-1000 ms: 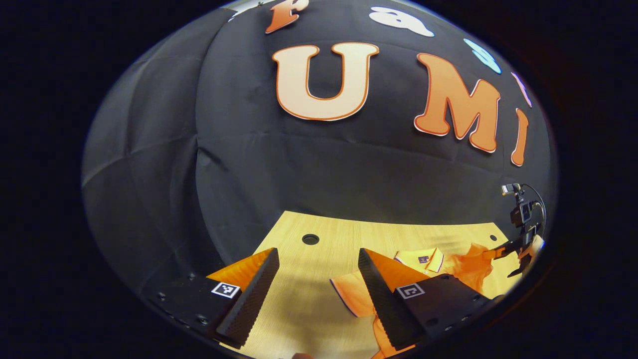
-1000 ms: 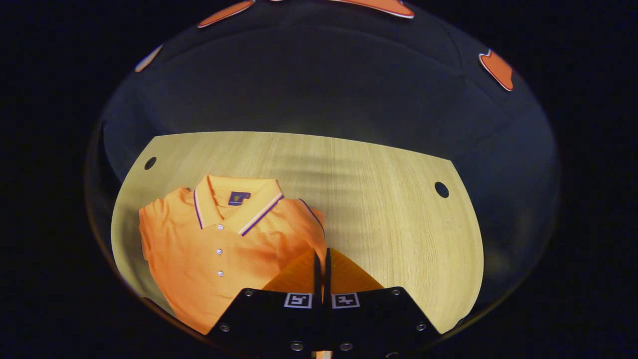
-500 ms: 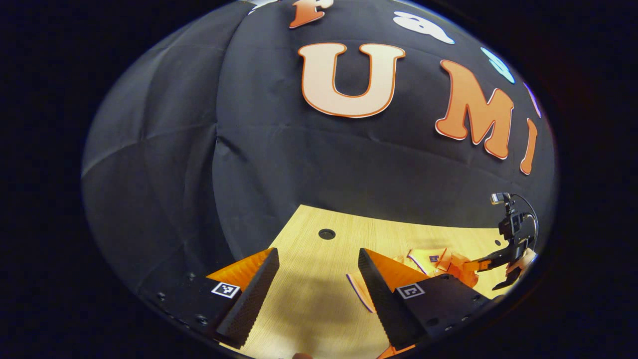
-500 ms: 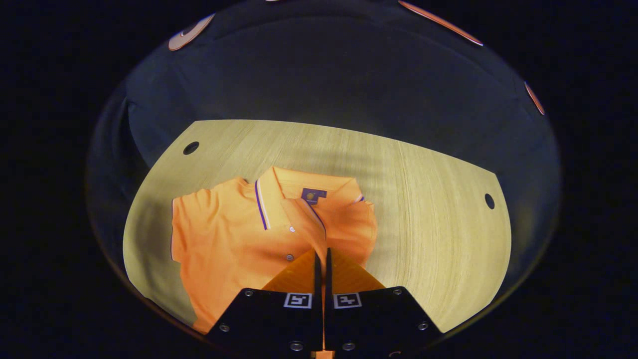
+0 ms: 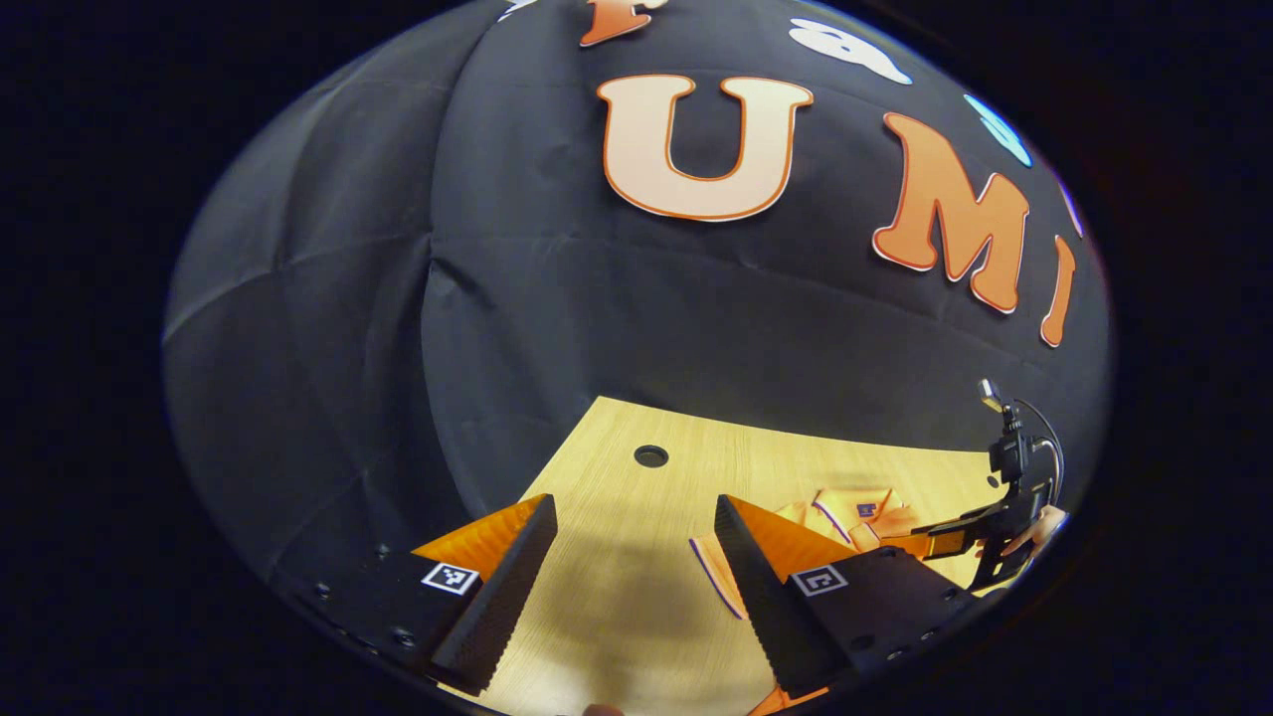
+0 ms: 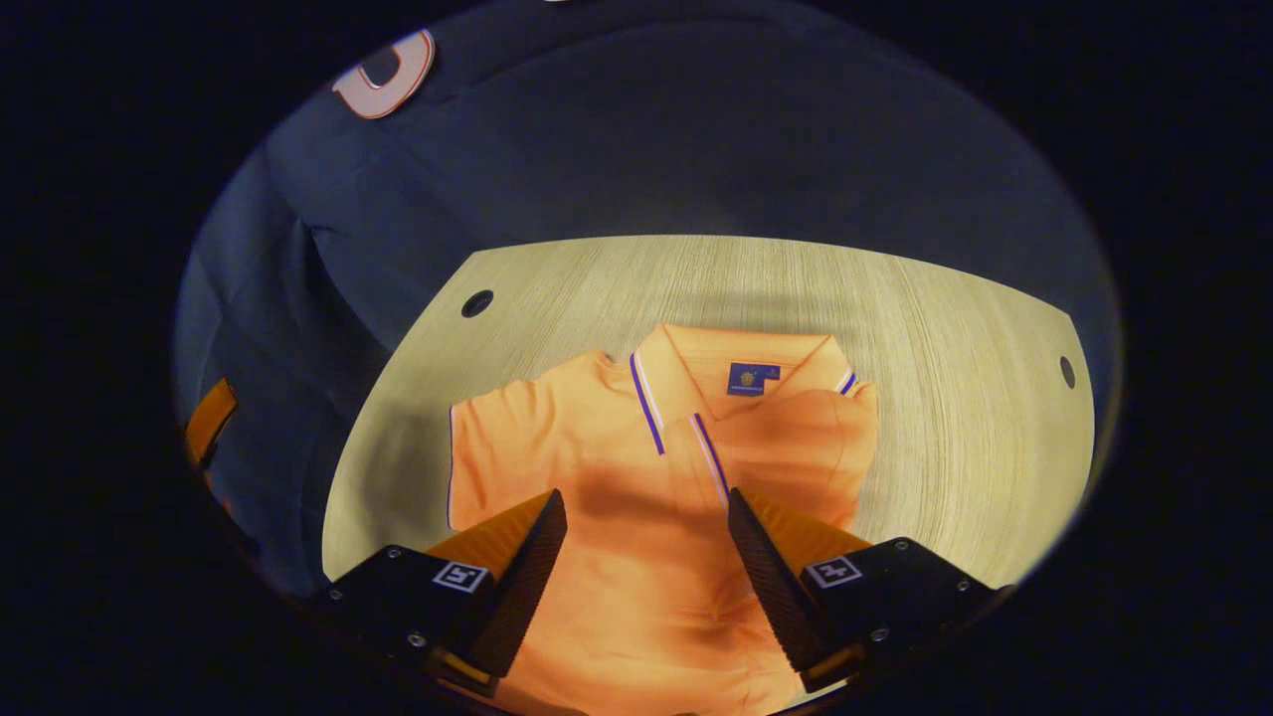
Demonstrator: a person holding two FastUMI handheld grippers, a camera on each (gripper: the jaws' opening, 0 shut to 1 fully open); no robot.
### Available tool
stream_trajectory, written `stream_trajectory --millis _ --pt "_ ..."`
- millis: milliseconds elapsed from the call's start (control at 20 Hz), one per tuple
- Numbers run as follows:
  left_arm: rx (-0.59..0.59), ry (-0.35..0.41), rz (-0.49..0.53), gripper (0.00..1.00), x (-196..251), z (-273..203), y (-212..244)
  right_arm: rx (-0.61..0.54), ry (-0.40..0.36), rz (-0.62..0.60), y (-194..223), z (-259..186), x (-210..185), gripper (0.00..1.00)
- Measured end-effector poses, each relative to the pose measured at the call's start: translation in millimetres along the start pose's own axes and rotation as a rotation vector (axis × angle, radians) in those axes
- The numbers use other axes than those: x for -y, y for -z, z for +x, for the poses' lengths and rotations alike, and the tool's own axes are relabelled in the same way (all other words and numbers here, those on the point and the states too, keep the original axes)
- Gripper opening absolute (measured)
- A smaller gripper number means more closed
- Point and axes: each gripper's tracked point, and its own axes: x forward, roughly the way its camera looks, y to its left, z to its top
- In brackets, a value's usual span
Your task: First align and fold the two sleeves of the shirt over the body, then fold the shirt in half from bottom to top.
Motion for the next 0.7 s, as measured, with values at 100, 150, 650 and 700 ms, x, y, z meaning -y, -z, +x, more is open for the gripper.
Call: stream_trajectory --millis 100,150,650,700 --pt "-0.011 0.02 0.012 0.98 13.1 5.4 1.7 0.043 0.013 0.026 -9.9 -14.8 9.4 0.99" --pt "-0.024 0.033 0.016 0.98 20.4 8.6 4.3 0.062 0.023 0.035 -13.7 -21.1 14.7 0.99" --pt "-0.252 0.1 0.098 0.98 87.6 56.0 55.0 0.335 0.145 0.105 -71.6 -122.2 86.2 0.99" --pt "-0.291 0.113 0.087 0.98 93.5 59.9 63.7 0.359 0.156 0.11 -75.5 -133.1 92.9 0.99"
